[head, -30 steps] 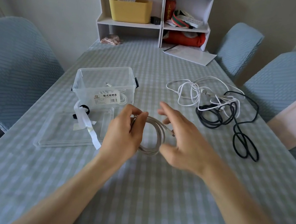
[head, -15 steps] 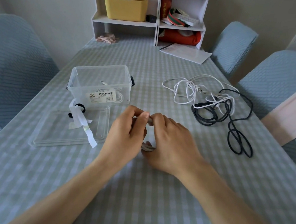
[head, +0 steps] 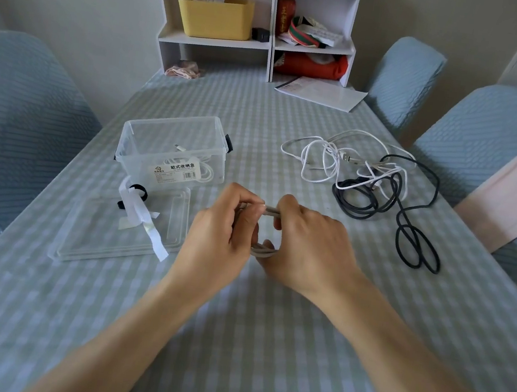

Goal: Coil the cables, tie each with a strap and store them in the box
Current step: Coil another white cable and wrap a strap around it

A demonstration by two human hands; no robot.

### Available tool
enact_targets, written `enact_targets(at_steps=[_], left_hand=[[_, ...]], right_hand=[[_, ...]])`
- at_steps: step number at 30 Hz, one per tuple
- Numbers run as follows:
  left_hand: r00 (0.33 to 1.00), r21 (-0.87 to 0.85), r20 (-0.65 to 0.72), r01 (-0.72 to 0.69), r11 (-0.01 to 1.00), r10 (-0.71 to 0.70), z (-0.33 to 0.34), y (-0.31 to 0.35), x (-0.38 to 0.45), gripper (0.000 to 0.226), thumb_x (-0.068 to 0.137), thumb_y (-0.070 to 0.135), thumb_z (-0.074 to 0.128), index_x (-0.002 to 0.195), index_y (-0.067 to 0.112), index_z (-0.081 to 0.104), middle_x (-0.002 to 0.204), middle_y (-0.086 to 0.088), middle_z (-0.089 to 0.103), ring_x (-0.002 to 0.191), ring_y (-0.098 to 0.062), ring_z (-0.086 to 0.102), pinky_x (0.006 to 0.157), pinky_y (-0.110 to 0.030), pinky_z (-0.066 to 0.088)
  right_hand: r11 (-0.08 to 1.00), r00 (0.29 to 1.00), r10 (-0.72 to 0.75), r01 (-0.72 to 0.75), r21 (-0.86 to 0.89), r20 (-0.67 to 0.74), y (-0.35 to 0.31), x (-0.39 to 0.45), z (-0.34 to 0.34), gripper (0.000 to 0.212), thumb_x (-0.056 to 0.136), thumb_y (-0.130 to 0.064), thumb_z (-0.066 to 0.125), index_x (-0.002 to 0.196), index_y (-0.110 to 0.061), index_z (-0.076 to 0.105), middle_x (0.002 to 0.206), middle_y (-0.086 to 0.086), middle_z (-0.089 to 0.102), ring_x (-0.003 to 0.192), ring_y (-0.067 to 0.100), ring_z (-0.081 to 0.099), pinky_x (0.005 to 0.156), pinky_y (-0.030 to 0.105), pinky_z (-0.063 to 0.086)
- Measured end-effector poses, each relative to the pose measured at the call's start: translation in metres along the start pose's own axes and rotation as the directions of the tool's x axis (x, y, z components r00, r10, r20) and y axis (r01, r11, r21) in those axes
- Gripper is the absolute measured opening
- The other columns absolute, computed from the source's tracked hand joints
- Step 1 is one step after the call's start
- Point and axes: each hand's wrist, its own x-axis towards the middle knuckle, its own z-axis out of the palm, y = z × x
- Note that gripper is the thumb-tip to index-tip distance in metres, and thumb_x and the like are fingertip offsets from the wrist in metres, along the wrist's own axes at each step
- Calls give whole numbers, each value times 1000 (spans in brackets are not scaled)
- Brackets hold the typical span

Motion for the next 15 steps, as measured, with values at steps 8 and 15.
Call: enact_targets(at_steps=[8, 15], left_hand=[[996, 34, 79, -42, 999, 39, -7, 3, 0, 10, 102, 12, 49, 95, 16, 55, 66, 9, 63, 50, -14, 58, 50, -23, 45], [982, 145, 190, -42, 989, 14, -13, -4, 0, 28, 86, 24, 58, 114, 21, 61, 101, 14, 64, 90, -6, 64, 73, -24, 51]], right_hand=[[999, 997, 44, -42, -21, 61, 3, 0, -7, 28, 81, -39, 60, 92, -17, 47, 72, -3, 60, 67, 28, 58, 62, 33, 44], [991, 982, 39, -14, -131, 187, 3, 0, -7, 19, 89, -31, 52, 87, -17, 38, 66, 0, 41, 65, 29, 41, 53, 33, 21]])
